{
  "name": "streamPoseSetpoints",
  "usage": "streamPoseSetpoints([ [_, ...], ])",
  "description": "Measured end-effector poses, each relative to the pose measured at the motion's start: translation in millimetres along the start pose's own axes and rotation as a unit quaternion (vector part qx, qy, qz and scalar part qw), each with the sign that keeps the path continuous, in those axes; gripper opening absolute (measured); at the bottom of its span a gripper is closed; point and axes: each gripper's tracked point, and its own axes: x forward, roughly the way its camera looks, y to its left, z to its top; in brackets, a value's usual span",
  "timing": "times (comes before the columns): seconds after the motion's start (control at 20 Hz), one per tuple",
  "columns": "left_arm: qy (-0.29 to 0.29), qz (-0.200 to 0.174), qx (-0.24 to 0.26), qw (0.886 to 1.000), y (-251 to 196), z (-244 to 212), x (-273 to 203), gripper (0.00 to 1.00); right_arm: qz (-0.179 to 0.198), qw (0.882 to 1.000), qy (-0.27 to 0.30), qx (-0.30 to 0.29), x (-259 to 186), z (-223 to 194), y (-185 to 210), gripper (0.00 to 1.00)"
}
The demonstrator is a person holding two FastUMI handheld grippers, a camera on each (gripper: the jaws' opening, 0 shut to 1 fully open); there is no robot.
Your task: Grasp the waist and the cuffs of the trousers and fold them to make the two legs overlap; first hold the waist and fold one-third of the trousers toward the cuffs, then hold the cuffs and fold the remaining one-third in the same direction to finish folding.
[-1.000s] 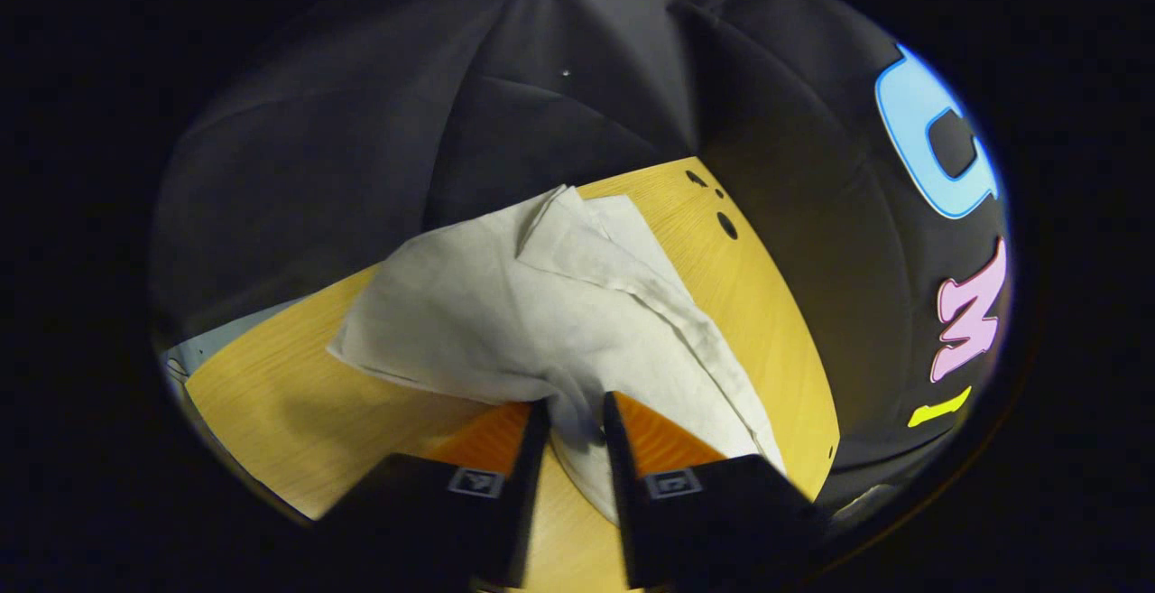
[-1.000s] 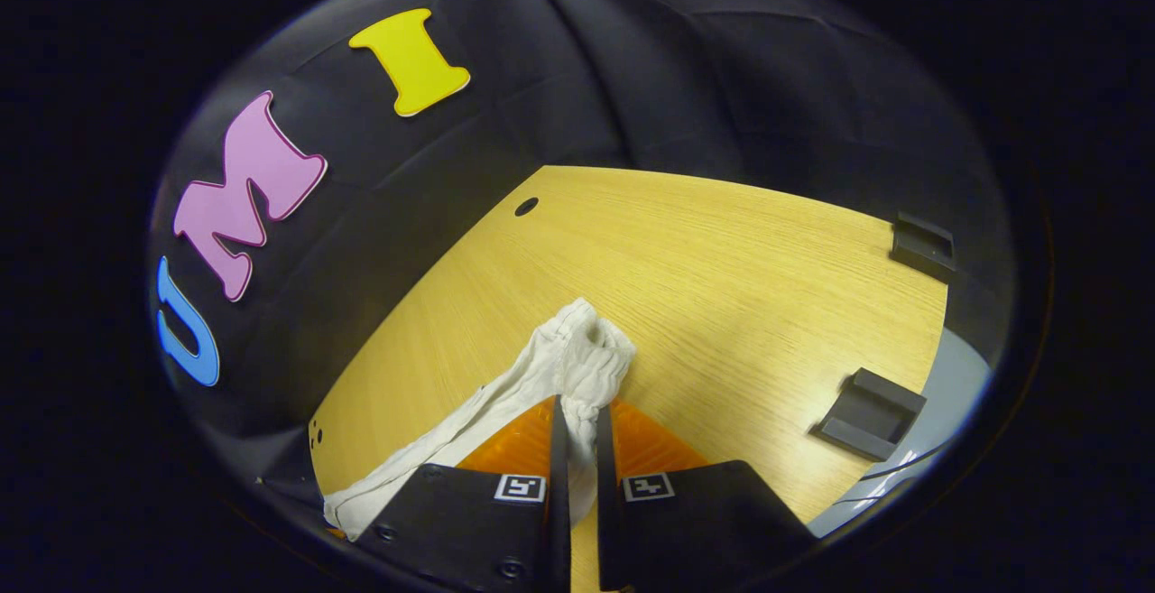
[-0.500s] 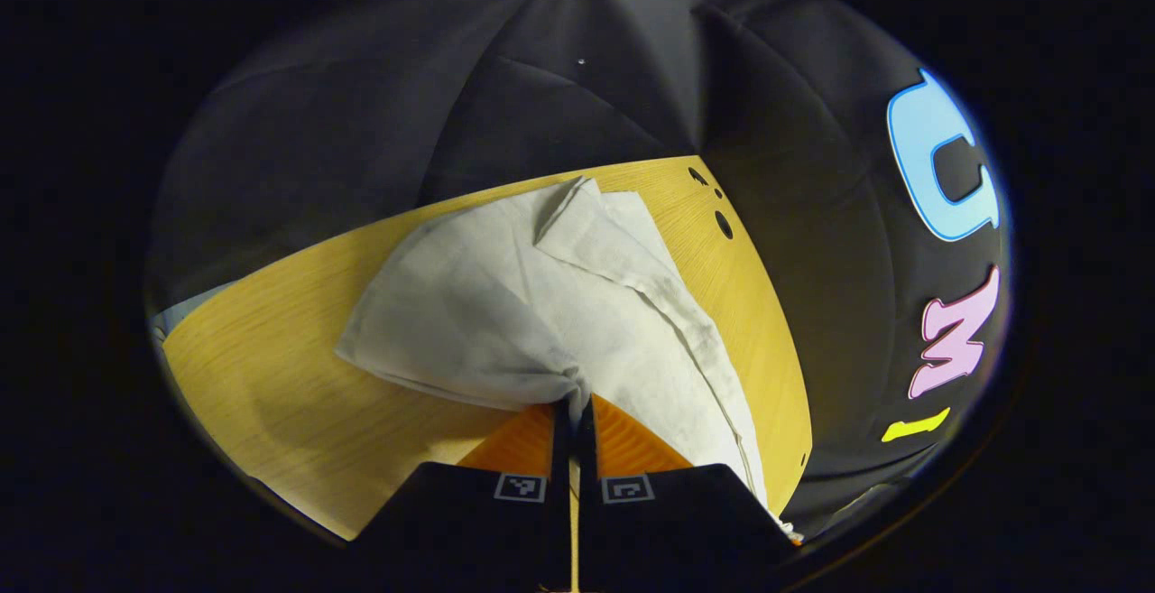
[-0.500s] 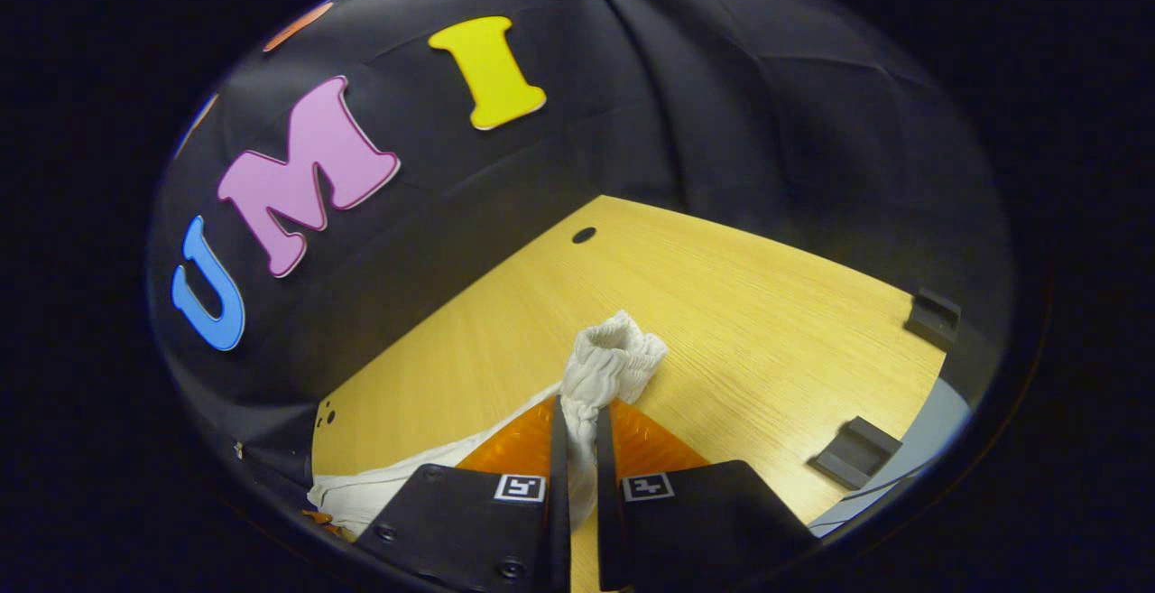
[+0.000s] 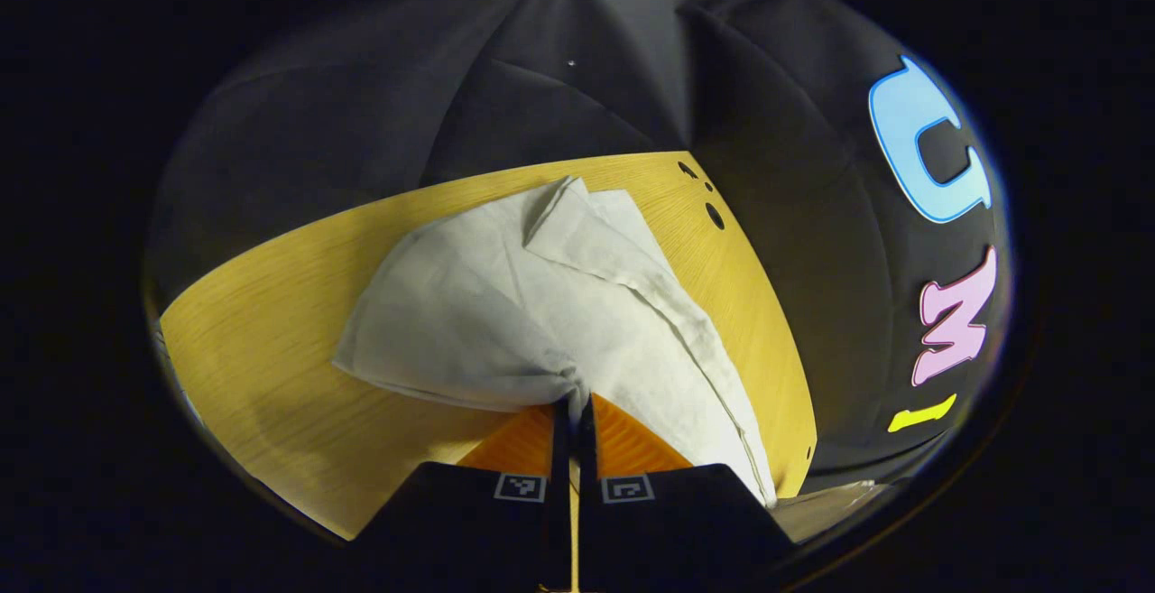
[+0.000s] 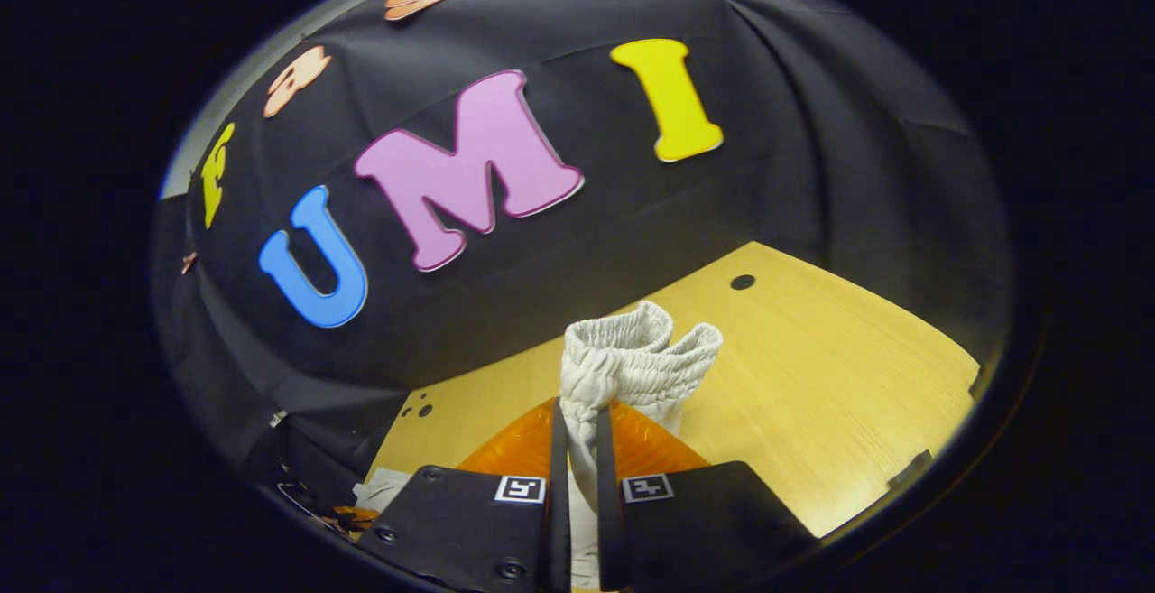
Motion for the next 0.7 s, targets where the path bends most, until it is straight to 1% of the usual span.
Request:
streamPoseSetpoints([
  [0.15,-0.003,-0.005,-0.002,1.0,-0.2,1.0,-2.1,0.08,0.052,0.998,0.021,-0.032,13.3,-22.1,58.5,0.16],
  [0.3,-0.003,-0.009,-0.003,1.0,-1.0,0.4,-0.4,0.08,0.087,0.993,0.05,-0.055,29.2,-60.3,101.1,0.16],
  [0.45,-0.003,-0.008,-0.001,1.0,-0.9,1.7,-0.9,0.08,0.11,0.988,0.079,-0.078,48.0,-99.7,131.4,0.16],
  [0.7,-0.004,-0.009,0.0,1.0,-2.6,1.9,-0.2,0.08,0.136,0.974,0.131,-0.127,61.7,-162.0,164.6,0.16],
])
